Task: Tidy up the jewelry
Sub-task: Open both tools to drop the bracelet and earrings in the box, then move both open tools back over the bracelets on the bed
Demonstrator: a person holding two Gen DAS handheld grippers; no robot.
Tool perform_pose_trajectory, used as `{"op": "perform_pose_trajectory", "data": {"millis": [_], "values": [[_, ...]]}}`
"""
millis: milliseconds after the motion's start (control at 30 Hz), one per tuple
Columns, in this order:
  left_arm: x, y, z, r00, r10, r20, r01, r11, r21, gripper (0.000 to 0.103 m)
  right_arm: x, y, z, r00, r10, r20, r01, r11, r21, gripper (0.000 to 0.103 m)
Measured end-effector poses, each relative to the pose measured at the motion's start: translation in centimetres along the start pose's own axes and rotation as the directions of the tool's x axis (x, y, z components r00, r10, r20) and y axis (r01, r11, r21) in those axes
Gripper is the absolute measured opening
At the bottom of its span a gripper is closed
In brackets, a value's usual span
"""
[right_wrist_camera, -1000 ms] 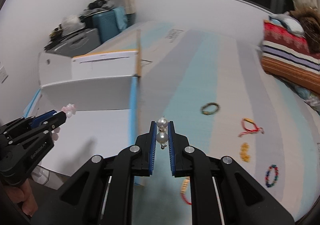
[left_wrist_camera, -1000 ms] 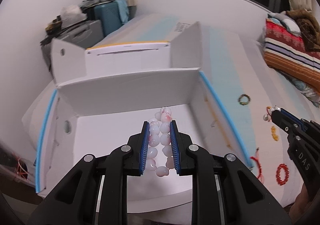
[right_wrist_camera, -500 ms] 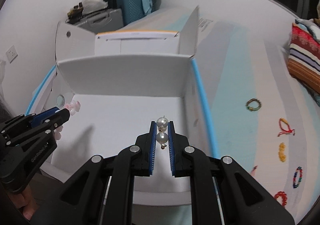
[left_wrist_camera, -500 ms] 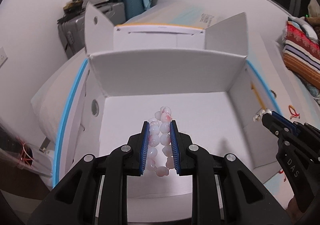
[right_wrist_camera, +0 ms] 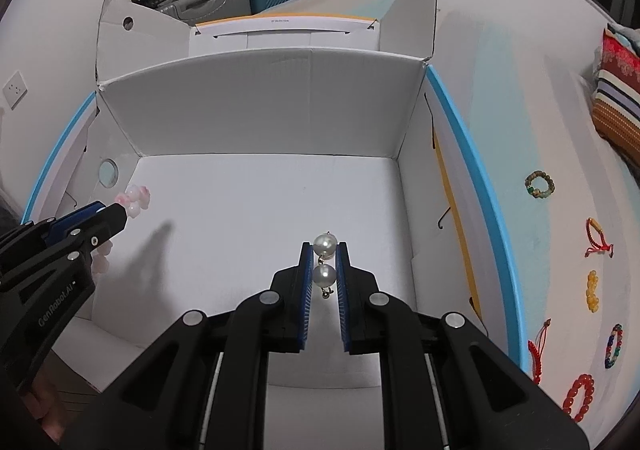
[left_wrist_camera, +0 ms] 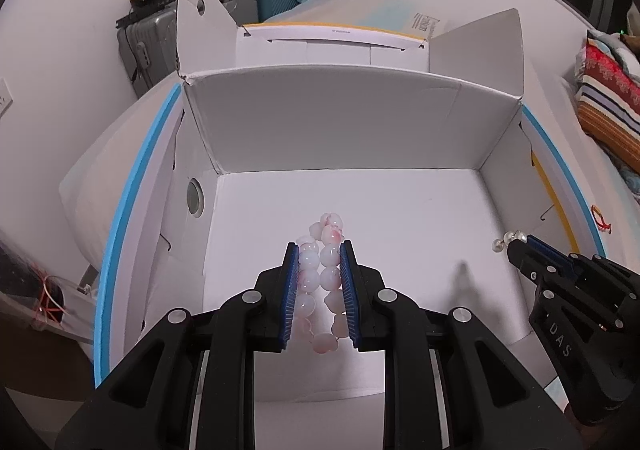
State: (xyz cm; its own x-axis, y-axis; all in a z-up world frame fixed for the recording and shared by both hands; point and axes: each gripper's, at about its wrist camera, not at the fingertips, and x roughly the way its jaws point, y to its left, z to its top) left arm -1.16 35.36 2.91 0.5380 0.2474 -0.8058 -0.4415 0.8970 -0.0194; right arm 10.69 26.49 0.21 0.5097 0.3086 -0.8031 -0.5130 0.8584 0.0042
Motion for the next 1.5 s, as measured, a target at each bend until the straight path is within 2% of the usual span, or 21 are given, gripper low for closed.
{"op": "perform_pose_trajectory", "data": {"millis": [167,233,267,300,333,367,400,433,467,500,533,567,633,733,833,1000,1167,1333,1500], "values": [[0.1,-0.1,0.0,1.000,0.006,-0.002,-0.006,1.000,0.003,0.021,0.0,0.0,-0.1,1.000,-0.001,-0.003,0.001,1.000,-0.002,0.011],[0.2,-0.1,0.0,1.000,0.009,-0.004,-0.009,1.000,-0.001,0.024,0.0,0.2,0.0,1.000,-0.003,-0.007,0.003,1.000,-0.003,0.014],[0.1,-0.1,0.0,1.000,0.010,-0.001,-0.010,1.000,-0.005,0.024,-0.1,0.2,0.0,1.000,0.000,-0.005,0.000,1.000,-0.004,0.019],[0.0,-0.1,0.0,1.000,0.016,0.001,-0.016,1.000,-0.006,0.025,-0.3,0.1,0.0,1.000,0.003,0.002,-0.003,1.000,0.002,0.033],[-0.1,-0.1,0.0,1.000,0.022,0.006,-0.022,1.000,-0.007,0.029,-0.8,0.1,0.0,1.000,0.013,0.017,-0.013,1.000,0.006,0.042],[-0.5,-0.1,0.0,1.000,0.023,0.017,-0.023,1.000,-0.010,0.031,-1.0,0.1,0.0,1.000,0.019,0.024,-0.019,1.000,0.005,0.043],[-0.8,0.0,-0.1,0.999,0.021,0.024,-0.021,1.000,-0.016,0.040,-1.5,0.0,-0.1,0.999,0.024,0.034,-0.024,1.000,0.002,0.046],[-1.3,0.1,-0.2,0.999,0.022,0.040,-0.021,0.999,-0.027,0.049,-2.2,-0.1,-0.1,0.998,0.022,0.051,-0.022,1.000,0.000,0.053],[-1.7,0.1,-0.3,0.998,0.027,0.052,-0.026,0.999,-0.029,0.052,-3.0,-0.3,-0.2,0.997,0.011,0.074,-0.011,1.000,0.004,0.059],[-2.2,0.1,-0.3,0.997,0.037,0.066,-0.035,0.999,-0.030,0.060,-3.6,-0.6,-0.2,0.996,0.000,0.092,-0.001,1.000,0.009,0.067],[-2.5,0.0,-0.3,0.996,0.043,0.076,-0.040,0.999,-0.030,0.066,-4.3,-0.9,-0.2,0.994,-0.009,0.111,0.008,1.000,0.013,0.070],[-3.1,-0.2,-0.4,0.995,0.046,0.094,-0.044,0.999,-0.025,0.068,-5.1,-1.4,-0.2,0.992,-0.015,0.126,0.013,1.000,0.019,0.072],[-4.1,-0.6,-0.6,0.992,0.044,0.116,-0.042,0.999,-0.019,0.080,-6.5,-2.3,-0.4,0.987,-0.030,0.155,0.025,0.999,0.031,0.082],[-5.6,-1.9,-0.8,0.986,0.034,0.163,-0.036,0.999,0.010,0.089,-8.8,-4.4,-1.3,0.976,-0.065,0.209,0.053,0.997,0.063,0.091],[-6.9,-3.8,-1.2,0.979,0.019,0.201,-0.029,0.999,0.043,0.097,-10.4,-6.6,-2.1,0.968,-0.090,0.233,0.070,0.993,0.090,0.091],[-8.5,-8.1,-2.0,0.974,-0.049,0.222,0.025,0.994,0.111,0.097,-13.2,-10.8,-4.2,0.954,-0.146,0.264,0.111,0.984,0.143,0.092],[-9.3,-12.7,-2.8,0.970,-0.123,0.212,0.089,0.982,0.166,0.097,-15.0,-15.1,-6.3,0.942,-0.207,0.266,0.157,0.968,0.196,0.092],[-10.0,-17.8,-4.0,0.956,-0.199,0.213,0.148,0.961,0.233,0.097,-16.3,-19.9,-8.6,0.931,-0.265,0.250,0.200,0.946,0.256,0.092],[-10.4,-22.1,-5.1,0.949,-0.242,0.201,0.179,0.941,0.286,0.097,-17.4,-24.1,-10.8,0.923,-0.307,0.234,0.228,0.923,0.310,0.092]]}}
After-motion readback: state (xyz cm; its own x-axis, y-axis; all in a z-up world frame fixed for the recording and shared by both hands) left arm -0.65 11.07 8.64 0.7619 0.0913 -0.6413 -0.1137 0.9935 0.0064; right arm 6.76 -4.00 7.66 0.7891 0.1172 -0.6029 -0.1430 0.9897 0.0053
